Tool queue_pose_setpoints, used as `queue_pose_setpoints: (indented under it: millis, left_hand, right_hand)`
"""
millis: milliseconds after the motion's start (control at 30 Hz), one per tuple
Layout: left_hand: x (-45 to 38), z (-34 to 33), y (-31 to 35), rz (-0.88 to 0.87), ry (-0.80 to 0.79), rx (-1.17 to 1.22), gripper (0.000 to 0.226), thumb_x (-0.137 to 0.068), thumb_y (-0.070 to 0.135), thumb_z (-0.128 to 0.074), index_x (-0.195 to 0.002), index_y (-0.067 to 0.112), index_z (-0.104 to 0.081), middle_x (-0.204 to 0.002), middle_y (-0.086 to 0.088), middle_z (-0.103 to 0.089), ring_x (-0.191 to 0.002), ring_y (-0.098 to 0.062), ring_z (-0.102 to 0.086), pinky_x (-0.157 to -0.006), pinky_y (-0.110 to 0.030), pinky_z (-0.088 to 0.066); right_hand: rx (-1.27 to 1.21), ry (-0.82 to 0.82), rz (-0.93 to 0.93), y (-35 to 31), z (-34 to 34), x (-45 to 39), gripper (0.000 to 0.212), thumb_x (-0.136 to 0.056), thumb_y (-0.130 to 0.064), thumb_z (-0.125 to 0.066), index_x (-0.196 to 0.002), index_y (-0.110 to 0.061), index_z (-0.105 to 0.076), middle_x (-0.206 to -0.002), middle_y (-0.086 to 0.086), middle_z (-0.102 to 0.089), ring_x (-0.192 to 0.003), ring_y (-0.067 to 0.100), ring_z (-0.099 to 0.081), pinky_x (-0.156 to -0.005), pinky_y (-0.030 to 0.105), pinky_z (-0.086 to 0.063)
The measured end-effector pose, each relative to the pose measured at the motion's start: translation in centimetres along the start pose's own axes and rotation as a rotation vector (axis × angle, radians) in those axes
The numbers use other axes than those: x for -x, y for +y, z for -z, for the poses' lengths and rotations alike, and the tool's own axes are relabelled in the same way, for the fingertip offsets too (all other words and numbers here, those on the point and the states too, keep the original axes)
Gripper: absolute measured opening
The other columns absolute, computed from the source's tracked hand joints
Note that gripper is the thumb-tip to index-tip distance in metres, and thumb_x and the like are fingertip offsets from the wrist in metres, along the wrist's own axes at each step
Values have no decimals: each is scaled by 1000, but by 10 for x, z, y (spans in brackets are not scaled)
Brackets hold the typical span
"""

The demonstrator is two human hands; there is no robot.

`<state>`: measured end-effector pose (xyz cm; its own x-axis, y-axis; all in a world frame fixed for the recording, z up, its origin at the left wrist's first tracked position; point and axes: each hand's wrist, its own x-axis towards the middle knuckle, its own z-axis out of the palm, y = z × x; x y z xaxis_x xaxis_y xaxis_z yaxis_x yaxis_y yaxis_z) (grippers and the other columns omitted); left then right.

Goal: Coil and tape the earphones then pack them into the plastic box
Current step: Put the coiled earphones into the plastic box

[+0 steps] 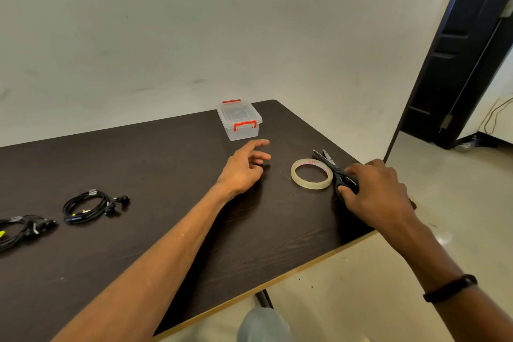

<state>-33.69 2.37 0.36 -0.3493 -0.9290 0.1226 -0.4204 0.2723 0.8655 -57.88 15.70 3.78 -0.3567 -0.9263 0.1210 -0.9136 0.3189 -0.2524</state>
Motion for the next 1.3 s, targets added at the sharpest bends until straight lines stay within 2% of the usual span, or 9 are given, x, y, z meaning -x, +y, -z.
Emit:
queue_pose_setpoints:
  millis: [133, 233, 300, 400, 500, 667, 1133, 1233, 1300]
  left_hand:
    - [22, -4, -1, -117, 172, -168, 25, -93, 11, -69, -112, 27, -68, -110, 6, -67, -105, -9, -64, -93, -22, -54]
    - [38, -16, 6, -240, 154, -418, 11, -95, 29, -69, -105, 31, -73, -102, 8, -60, -96, -8, -56, -86, -24, -49]
    - [49, -27, 11, -303, 105, -522, 22, -98, 33, -63, -116, 27, -76, -101, 5, -60, -96, -14, -58, -88, -31, -50]
    - [60, -42, 18, -323, 97, -599, 33, -102, 33, -55, -129, 25, -72, -104, 1, -62, -99, -20, -61, -92, -42, -52]
    - [64, -51, 25, -285, 104, -614, 37, -105, 33, -51, -137, 24, -66, -108, -1, -62, -102, -22, -61, -92, -43, -50]
    - [66, -58, 31, -254, 112, -634, 38, -106, 35, -49, -139, 23, -63, -110, -3, -60, -103, -23, -61, -92, -42, -46]
    - [62, -59, 38, -134, 71, -592, 42, -106, 38, -52, -144, 23, -57, -121, -5, -58, -107, -22, -62, -101, -41, -46]
    - [63, -52, 35, -91, 94, -492, 40, -104, 32, -57, -142, 19, -60, -119, -5, -59, -107, -22, -62, -99, -38, -50]
    - [63, -46, 31, -71, 131, -434, 37, -103, 27, -59, -138, 19, -64, -118, -5, -61, -108, -20, -62, -97, -34, -52]
  right_hand:
    - [6, 18, 135, -16, -6, 3, 35, -99, -38, -68, -132, -26, -68, -143, 4, -55, -132, 27, -47, -110, 54, -47]
    - [0, -33, 182, -29, -11, 4, 43, -96, -43, -71, -136, -27, -66, -144, 2, -55, -136, 26, -46, -113, 53, -46]
    - [1, -45, 221, -36, -15, 4, 47, -96, -45, -71, -139, -28, -64, -145, 1, -56, -137, 25, -45, -113, 51, -45]
    - [-19, -39, 256, -39, -22, 3, 43, -99, -39, -68, -140, -27, -64, -144, 0, -60, -135, 26, -45, -112, 48, -46]
    - [-85, -9, 262, -37, -27, 2, 38, -100, -29, -68, -138, -25, -67, -141, -1, -64, -135, 24, -44, -110, 45, -45]
    - [-142, -3, 269, -33, -31, -3, 35, -102, -19, -65, -137, -22, -68, -138, -1, -65, -133, 22, -43, -111, 37, -42]
    - [-155, -17, 230, -35, -32, -9, 32, -101, -14, -66, -131, -22, -71, -133, 2, -66, -134, 23, -44, -110, 39, -45]
    - [-129, 41, 252, -42, -31, -3, 32, -98, -16, -70, -130, -21, -71, -136, 2, -66, -133, 25, -47, -110, 42, -46]
    - [-117, 116, 325, -52, -29, 4, 30, -97, -18, -71, -128, -19, -72, -134, 1, -67, -131, 24, -48, -109, 38, -45]
